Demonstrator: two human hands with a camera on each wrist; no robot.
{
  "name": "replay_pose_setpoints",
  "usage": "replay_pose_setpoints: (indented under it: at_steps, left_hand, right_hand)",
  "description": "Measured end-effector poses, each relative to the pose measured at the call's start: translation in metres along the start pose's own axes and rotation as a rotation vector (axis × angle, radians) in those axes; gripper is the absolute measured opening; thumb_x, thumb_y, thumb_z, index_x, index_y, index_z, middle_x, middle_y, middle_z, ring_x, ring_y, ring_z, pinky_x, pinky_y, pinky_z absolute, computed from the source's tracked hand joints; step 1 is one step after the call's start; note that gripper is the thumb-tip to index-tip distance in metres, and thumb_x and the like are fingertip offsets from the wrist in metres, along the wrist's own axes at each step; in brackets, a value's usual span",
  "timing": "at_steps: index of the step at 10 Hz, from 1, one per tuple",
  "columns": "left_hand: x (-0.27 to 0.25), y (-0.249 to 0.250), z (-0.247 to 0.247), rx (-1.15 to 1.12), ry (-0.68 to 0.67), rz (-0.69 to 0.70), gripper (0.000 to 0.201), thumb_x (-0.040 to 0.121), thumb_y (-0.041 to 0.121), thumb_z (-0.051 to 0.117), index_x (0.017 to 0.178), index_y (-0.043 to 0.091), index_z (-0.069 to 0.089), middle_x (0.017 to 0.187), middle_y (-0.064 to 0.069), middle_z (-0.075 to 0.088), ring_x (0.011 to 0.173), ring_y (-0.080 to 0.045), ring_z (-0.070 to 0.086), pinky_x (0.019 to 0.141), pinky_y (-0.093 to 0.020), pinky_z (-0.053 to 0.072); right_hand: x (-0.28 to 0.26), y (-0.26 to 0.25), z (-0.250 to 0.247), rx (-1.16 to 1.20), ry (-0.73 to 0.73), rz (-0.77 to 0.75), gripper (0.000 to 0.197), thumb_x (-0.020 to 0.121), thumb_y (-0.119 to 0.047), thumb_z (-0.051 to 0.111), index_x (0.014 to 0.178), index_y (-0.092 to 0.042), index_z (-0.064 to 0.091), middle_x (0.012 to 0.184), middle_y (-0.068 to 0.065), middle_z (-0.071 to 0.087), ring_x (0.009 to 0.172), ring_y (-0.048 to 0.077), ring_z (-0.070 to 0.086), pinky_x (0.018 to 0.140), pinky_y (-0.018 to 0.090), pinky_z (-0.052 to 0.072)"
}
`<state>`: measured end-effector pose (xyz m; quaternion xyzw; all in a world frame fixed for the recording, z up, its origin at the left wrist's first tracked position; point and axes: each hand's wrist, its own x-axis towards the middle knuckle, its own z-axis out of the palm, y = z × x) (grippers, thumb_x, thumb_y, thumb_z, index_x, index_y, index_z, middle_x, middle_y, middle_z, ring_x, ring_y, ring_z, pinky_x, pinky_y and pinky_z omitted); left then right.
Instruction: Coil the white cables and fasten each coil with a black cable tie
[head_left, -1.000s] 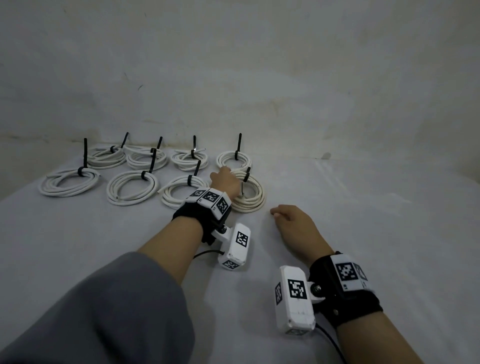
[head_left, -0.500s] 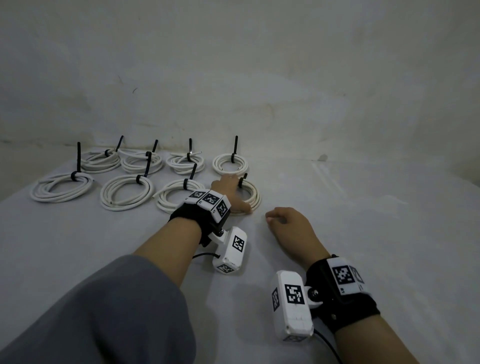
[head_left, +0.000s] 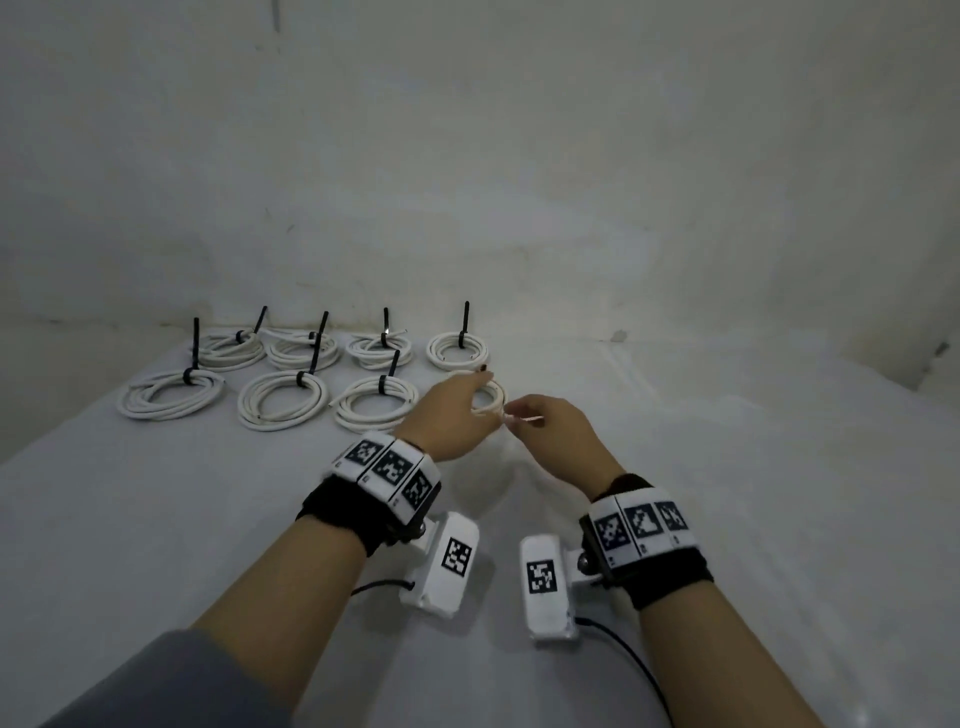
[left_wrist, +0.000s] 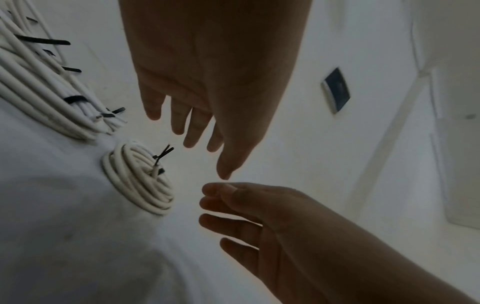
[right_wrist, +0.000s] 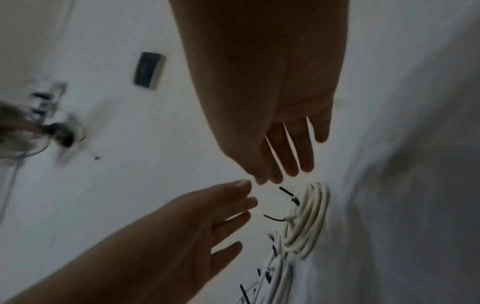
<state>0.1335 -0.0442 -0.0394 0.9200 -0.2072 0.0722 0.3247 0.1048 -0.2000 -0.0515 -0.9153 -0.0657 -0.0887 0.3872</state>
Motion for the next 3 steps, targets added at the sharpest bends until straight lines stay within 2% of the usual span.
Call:
replay_pose_setpoints:
  at_steps: [1,2,3]
  left_hand:
    - [-0.052,0.025,-0.024,-0.049,0.011,0.131,0.04,0.089,0.028,0.063,0.128,0.018,0.057,0.13,0.003,0.056,0.121,-0.008,0.05,0.093,-0.012,0.034]
    - [-0.127,0.036,-0.05,-0.158,-0.075,0.194,0.025,0.09,0.026,0.063,0.115,0.027,0.064,0.113,0.015,0.065,0.102,0.003,0.058,0.091,-0.01,0.041]
    - [-0.201,0.023,-0.073,-0.267,-0.185,0.254,0.013,0.088,0.031,0.062,0.098,0.03,0.071,0.098,0.011,0.072,0.09,-0.004,0.067,0.085,-0.017,0.049]
  right_hand:
    - [-0.038,-0.027,-0.021,0.052,0.035,-0.12,0.016,0.094,-0.016,0.057,0.103,-0.013,0.069,0.1,0.003,0.07,0.087,0.012,0.065,0.079,0.019,0.047]
    - [-0.105,-0.043,-0.047,0.15,-0.008,-0.203,0.02,0.092,-0.007,0.057,0.079,-0.016,0.068,0.072,-0.003,0.069,0.065,0.007,0.067,0.066,0.016,0.047]
    - [-0.175,-0.031,-0.065,0.227,-0.093,-0.212,0.03,0.093,-0.014,0.059,0.065,-0.021,0.066,0.063,0.003,0.067,0.059,0.007,0.064,0.063,0.018,0.047]
